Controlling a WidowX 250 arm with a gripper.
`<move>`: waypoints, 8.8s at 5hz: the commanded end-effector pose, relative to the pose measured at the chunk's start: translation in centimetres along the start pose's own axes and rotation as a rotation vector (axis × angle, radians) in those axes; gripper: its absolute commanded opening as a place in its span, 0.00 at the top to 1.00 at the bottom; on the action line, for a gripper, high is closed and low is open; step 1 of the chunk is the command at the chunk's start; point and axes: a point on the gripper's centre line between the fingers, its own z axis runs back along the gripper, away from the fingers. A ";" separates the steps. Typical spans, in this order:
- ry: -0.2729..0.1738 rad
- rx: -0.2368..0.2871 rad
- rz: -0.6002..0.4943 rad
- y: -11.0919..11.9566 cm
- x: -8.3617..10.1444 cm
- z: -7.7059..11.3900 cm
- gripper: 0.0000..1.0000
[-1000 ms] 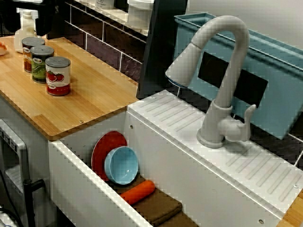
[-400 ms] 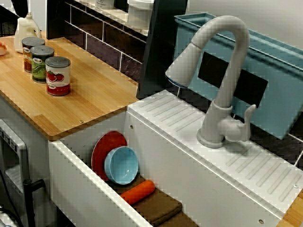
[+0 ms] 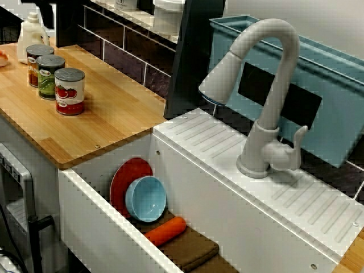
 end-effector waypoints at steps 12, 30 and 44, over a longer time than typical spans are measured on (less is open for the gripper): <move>0.157 0.009 0.347 5.1 -0.2 -1.8 1.00; -0.008 -0.075 0.096 10.2 1.8 -8.2 1.00; 0.035 -0.067 0.112 7.7 1.4 -6.6 1.00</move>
